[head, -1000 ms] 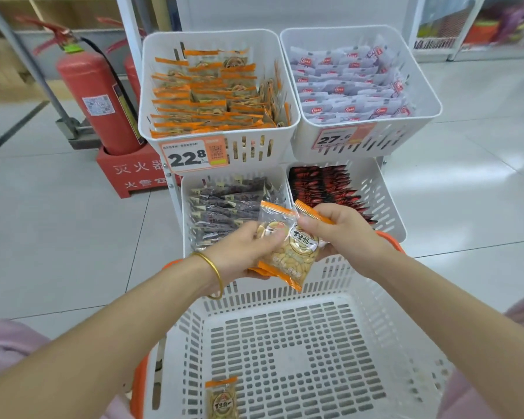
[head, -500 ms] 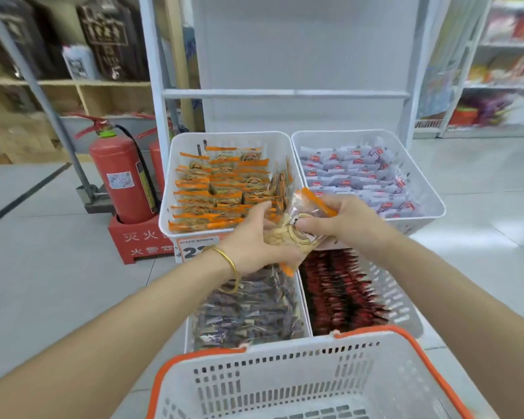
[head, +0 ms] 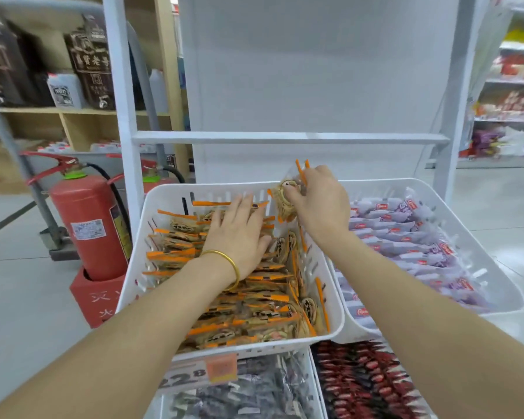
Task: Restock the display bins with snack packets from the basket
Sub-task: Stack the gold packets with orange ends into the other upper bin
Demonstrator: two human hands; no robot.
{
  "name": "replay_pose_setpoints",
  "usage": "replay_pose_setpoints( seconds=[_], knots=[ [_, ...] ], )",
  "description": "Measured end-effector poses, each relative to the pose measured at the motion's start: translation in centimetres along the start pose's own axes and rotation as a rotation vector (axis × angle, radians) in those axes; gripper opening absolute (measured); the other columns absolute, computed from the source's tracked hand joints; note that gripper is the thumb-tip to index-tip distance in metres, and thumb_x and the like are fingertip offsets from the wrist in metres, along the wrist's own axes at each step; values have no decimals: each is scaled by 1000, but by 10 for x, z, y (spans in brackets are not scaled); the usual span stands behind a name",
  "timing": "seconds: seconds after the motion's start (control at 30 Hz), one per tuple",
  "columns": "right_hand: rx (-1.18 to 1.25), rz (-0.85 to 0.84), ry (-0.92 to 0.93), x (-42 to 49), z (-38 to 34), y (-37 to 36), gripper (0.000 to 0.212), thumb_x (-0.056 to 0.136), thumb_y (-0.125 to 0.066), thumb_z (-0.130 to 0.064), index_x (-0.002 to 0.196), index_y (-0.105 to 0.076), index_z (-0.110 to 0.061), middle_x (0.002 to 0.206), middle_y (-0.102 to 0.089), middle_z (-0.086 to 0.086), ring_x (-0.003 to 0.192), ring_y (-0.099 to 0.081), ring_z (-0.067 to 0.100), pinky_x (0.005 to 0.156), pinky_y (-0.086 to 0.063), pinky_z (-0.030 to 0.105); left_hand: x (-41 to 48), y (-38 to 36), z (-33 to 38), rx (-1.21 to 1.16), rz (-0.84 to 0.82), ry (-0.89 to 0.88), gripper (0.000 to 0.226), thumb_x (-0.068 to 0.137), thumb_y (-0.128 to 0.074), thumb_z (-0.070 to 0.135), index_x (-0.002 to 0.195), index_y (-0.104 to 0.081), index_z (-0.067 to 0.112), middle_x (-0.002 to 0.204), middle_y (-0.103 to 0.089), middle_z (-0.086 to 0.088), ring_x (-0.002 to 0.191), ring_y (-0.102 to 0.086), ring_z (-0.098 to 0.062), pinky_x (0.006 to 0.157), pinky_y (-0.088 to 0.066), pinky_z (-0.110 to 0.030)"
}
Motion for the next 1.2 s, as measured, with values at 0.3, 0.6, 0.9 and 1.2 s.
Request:
replay_pose_setpoints(
  seconds=[0.3,0.6,0.9,1.2],
  knots=[
    [-460,-8,244,-2,-13,-36,22,81,-63,-33,82,-63,-12,78,-66,6,94,-52,30,75,-34,39,5,-17,-11,42,23,9,58,97,-31,48,147,-22,21,158,10,-2,145,11,-20,117,-4,-47],
    [-404,-344,324,-29,2,-46,61,98,-36,-44,150,-14,-20,159,-12,0,146,-2,25,115,-13,52,5,-18,-12,28,37,13,58,97,-32,47,147,-21,20,158,7,-3,145,10,-21,117,-6,-48],
    [-411,-467,293,-28,8,-48,73,91,-5,-64,151,-8,-23,159,-10,-5,146,7,21,115,-3,53,5,-17,-13,15,-2,28,56,98,-29,46,147,-21,20,159,5,-3,145,11,-20,117,-5,-48],
    [209,-178,255,-93,0,57,62,93,-19,-50,141,-41,-19,135,-53,-4,143,-17,20,114,-16,30,-91,48,12,-210,125,-114,58,93,-30,46,143,-33,18,158,-7,-3,145,-2,-18,119,-5,-35]
  ],
)
Point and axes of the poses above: each hand's wrist, its own x-axis towards the middle knuckle, its own y-axis out of the back of the hand, z = x × y, the point moved 6 cm from there along x, towards the middle knuckle
